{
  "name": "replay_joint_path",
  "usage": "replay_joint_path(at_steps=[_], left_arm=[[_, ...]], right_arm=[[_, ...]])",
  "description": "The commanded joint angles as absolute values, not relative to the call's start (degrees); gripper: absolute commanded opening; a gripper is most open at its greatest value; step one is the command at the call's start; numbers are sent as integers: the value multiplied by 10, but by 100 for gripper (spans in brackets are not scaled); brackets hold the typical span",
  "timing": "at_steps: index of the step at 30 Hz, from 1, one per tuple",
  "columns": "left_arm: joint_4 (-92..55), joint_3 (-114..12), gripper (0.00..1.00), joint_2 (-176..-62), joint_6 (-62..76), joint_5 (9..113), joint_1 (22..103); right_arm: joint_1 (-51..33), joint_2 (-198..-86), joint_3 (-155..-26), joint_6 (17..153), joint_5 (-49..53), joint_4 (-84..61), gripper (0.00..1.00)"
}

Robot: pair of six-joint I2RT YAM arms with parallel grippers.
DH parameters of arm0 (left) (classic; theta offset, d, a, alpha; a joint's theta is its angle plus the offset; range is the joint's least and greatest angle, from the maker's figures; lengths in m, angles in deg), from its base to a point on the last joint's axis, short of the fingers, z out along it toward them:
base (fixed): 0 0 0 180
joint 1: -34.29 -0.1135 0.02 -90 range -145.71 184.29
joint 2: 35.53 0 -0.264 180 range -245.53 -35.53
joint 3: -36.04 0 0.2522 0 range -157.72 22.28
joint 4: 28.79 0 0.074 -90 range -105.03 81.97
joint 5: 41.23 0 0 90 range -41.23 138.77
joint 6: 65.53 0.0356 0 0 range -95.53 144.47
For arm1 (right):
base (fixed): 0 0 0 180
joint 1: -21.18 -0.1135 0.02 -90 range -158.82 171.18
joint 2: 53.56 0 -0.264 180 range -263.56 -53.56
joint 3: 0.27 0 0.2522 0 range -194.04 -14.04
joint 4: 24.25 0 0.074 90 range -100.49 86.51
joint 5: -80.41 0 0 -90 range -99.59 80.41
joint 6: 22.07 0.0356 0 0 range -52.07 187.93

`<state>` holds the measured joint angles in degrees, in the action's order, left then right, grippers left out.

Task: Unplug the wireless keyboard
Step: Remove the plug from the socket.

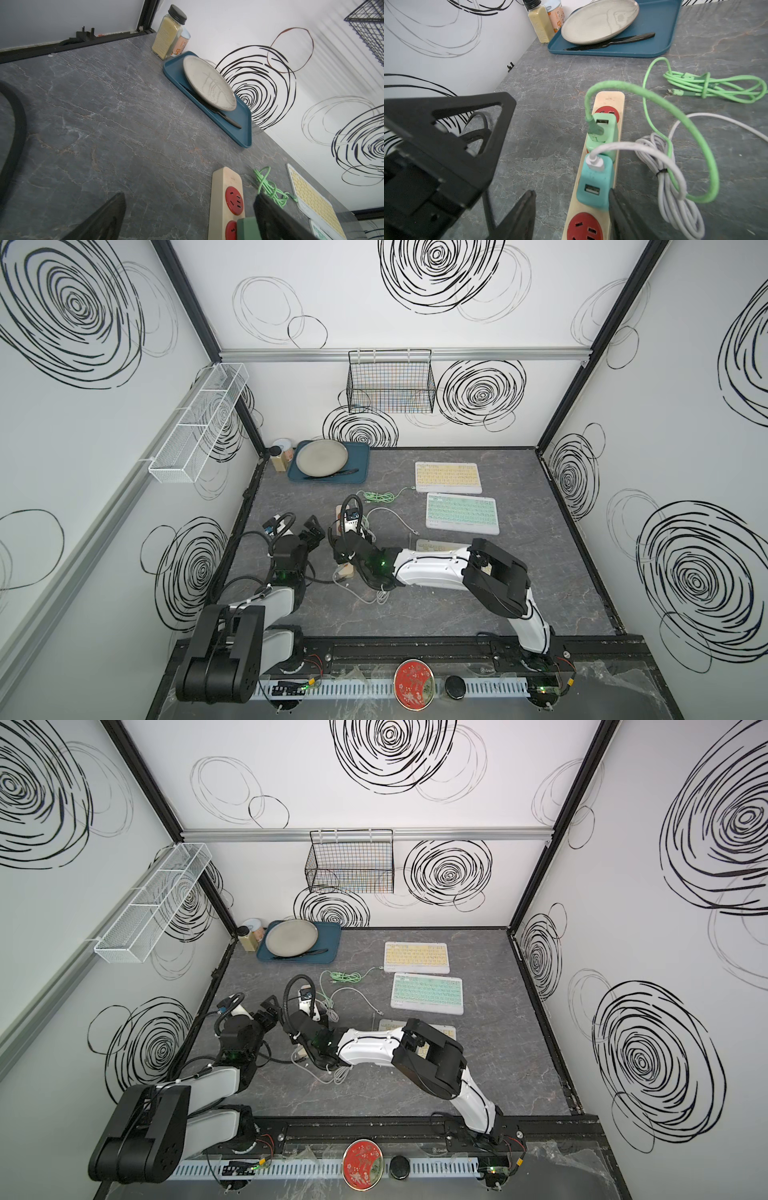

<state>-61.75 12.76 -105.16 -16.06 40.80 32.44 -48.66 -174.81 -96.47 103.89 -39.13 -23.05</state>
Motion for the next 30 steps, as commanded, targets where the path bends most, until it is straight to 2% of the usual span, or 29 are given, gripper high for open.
replay_joint_path(at_steps=[1, 6, 11, 21, 25, 30], left_arm=[[-636, 139, 100, -1049, -200, 391, 295], [-696, 168, 99, -1058, -226, 414, 270], [-695, 157, 100, -1075, -226, 438, 268], [-723, 167, 99, -1076, -222, 444, 268], [-722, 182, 100, -1054, -220, 411, 270], [-702, 184, 99, -1029, -206, 387, 287]], right_arm=[[-483, -1753, -977, 1040, -418, -208, 60], [-469, -1785, -1011, 1042, -407, -181, 59], [-463, -1804, -1028, 1040, -415, -175, 58], [-459, -1832, -1055, 1041, -410, -171, 43], [-456, -1846, -1068, 1043, -404, -171, 39], [-453, -1863, -1086, 1048, -401, -165, 28]])
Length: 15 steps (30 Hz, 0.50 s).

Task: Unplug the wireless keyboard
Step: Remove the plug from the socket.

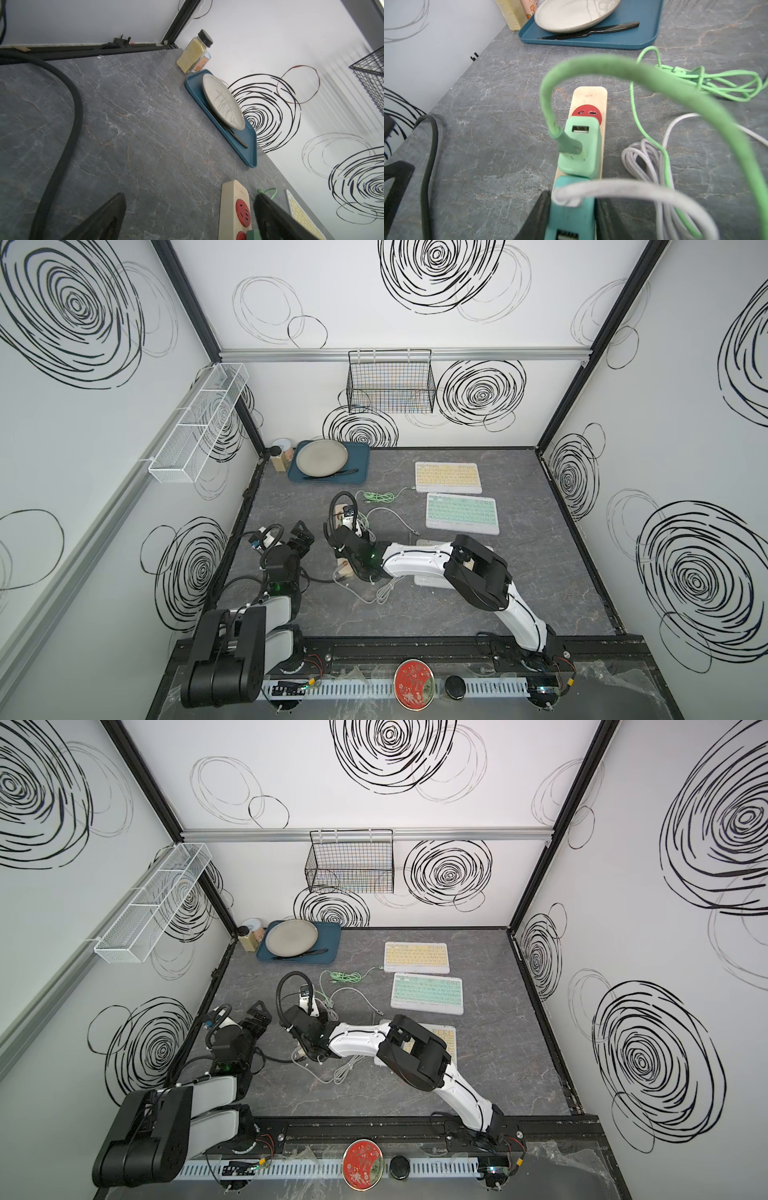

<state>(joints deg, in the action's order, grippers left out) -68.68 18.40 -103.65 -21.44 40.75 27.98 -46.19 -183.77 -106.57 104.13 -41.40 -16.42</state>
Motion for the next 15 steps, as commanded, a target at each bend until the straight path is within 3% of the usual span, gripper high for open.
replay_joint_path(at_steps=[1, 7, 12, 15], left_arm=[[-695, 178, 99, -1032, -201, 389, 289], [-681, 160, 99, -1055, -200, 429, 286], [-686, 161, 99, -1062, -290, 575, 264], [-685, 157, 100, -1069, -290, 607, 269]], right_arm=[[-452, -1864, -1086, 1051, -402, -164, 26], [-446, -1856, -1070, 1063, -411, -180, 20], [-436, -1841, -1058, 1084, -409, -191, 17], [-437, -1835, -1051, 1081, -415, -206, 16]])
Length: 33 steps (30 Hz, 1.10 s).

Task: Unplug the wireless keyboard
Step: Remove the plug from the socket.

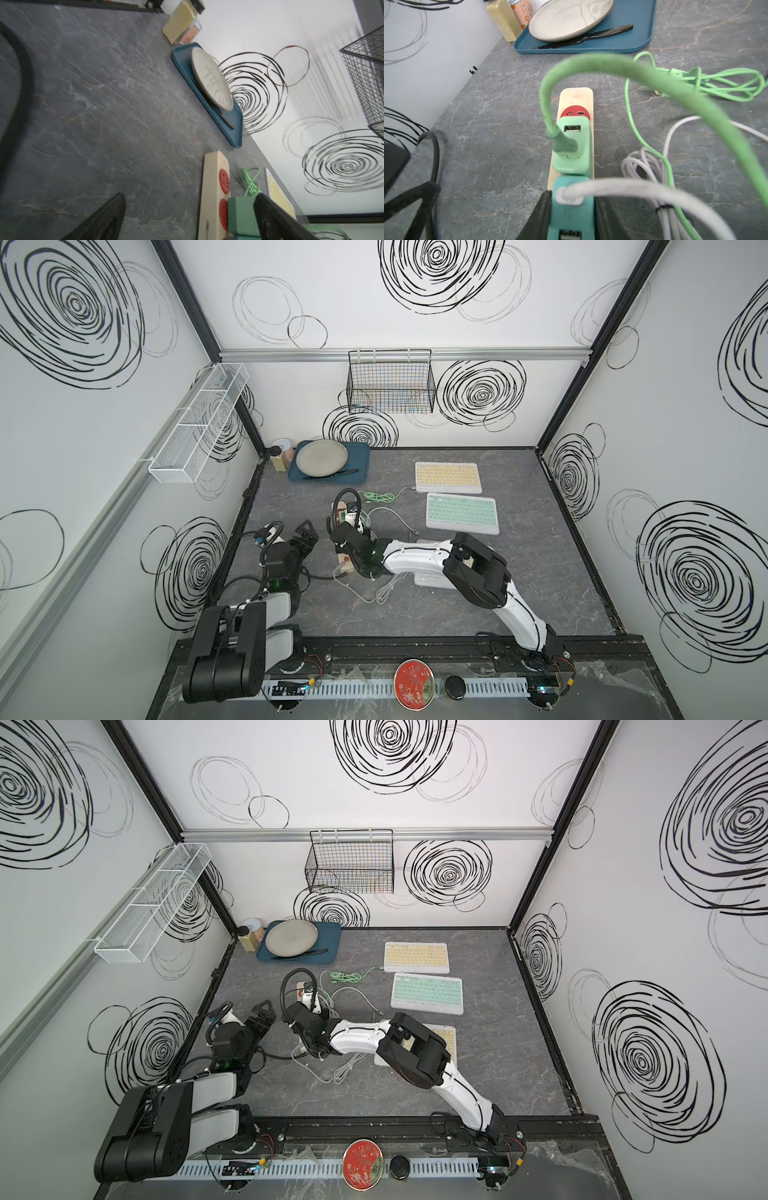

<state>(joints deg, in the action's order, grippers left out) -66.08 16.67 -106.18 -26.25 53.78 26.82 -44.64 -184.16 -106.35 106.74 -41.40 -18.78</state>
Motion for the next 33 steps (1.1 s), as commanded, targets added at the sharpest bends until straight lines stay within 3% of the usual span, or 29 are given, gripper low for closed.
replay_joint_path(at_steps=[1, 6, 8, 11, 17, 21, 29, 33], left_arm=[[-668, 154, 100, -1070, -279, 601, 273], [-673, 160, 100, -1094, -259, 603, 312], [-680, 158, 100, -1107, -254, 608, 329], [-688, 162, 100, -1121, -248, 610, 337], [-756, 193, 97, -1145, -273, 617, 332], [-795, 194, 90, -1176, -288, 638, 317], [-817, 137, 87, -1227, -316, 697, 230], [-786, 94, 85, -1228, -315, 704, 219]], right_arm=[[-439, -1835, -1052, 1079, -422, -205, 16], [-441, -1832, -1055, 1072, -439, -189, 20], [-441, -1830, -1050, 1071, -442, -189, 32], [-443, -1830, -1049, 1064, -434, -191, 40], [-453, -1837, -1049, 1048, -425, -199, 43], [-456, -1841, -1052, 1040, -425, -202, 41], [-457, -1843, -1044, 1032, -411, -226, 23], [-457, -1840, -1038, 1021, -407, -236, 27]])
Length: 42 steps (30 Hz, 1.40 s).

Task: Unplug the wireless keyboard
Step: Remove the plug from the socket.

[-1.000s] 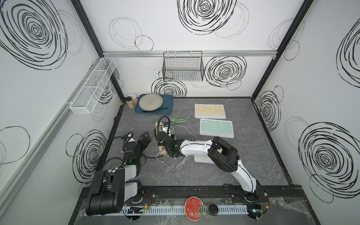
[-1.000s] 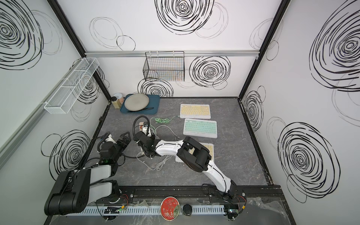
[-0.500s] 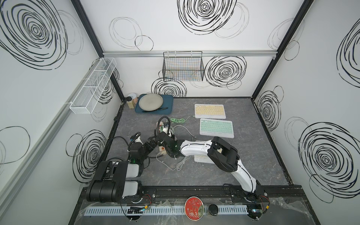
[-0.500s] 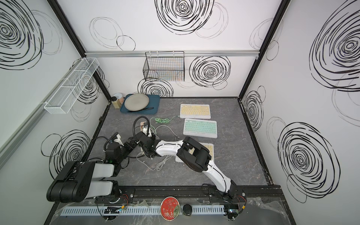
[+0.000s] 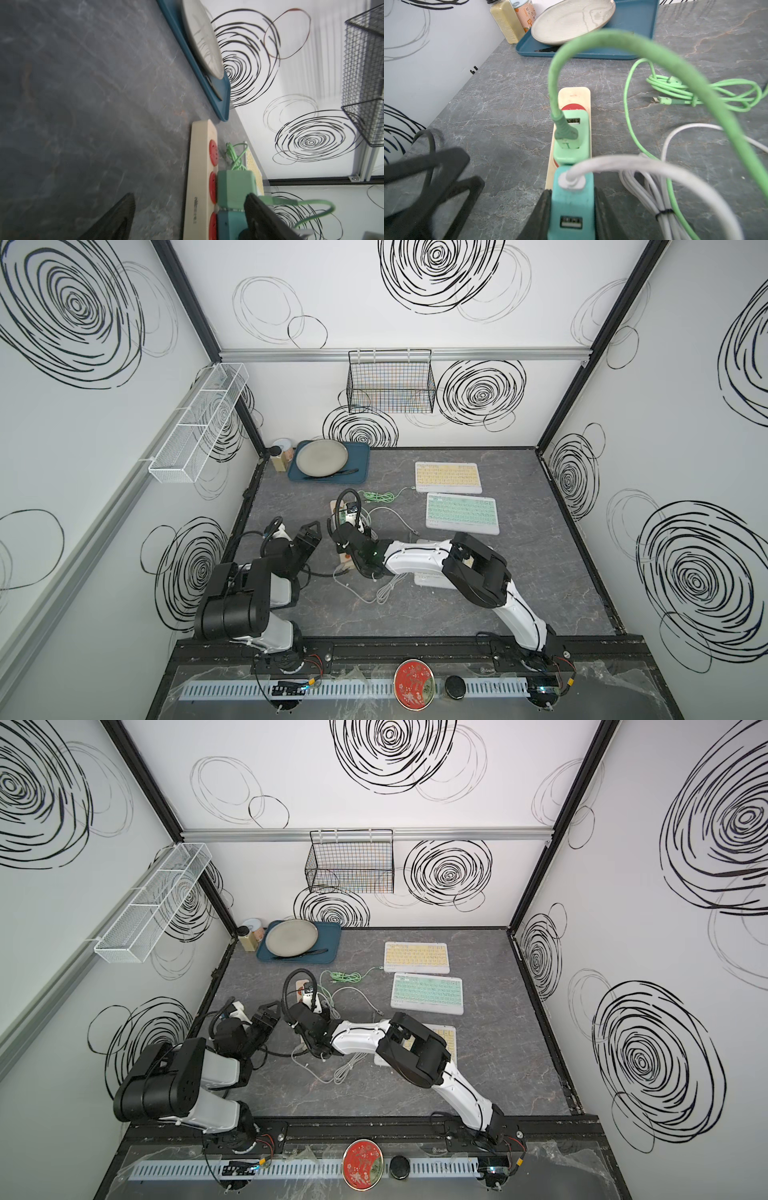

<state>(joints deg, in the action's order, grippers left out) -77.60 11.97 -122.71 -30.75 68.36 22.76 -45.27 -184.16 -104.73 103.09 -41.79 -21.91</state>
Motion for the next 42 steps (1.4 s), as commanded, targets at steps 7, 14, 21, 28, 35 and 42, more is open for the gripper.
replay_joint_path(at_steps=[7, 14, 21, 28, 35, 42], left_arm=[[-764, 50, 83, -1241, -317, 717, 220], [-757, 10, 83, -1274, -322, 723, 228], [-739, -33, 83, -1291, -324, 711, 237], [-720, -96, 83, -1333, -324, 733, 249], [-776, -145, 50, -1414, -368, 756, 268], [-726, -192, 51, -1451, -348, 780, 287]], right_arm=[[-457, -1839, -1025, 976, -372, -281, 45], [-457, -1853, -1029, 938, -359, -300, 42], [-450, -1850, -1016, 930, -365, -304, 23], [-452, -1847, -1003, 934, -365, -315, 21], [-458, -1845, -999, 934, -366, -322, 21], [-459, -1837, -982, 928, -358, -343, 20]])
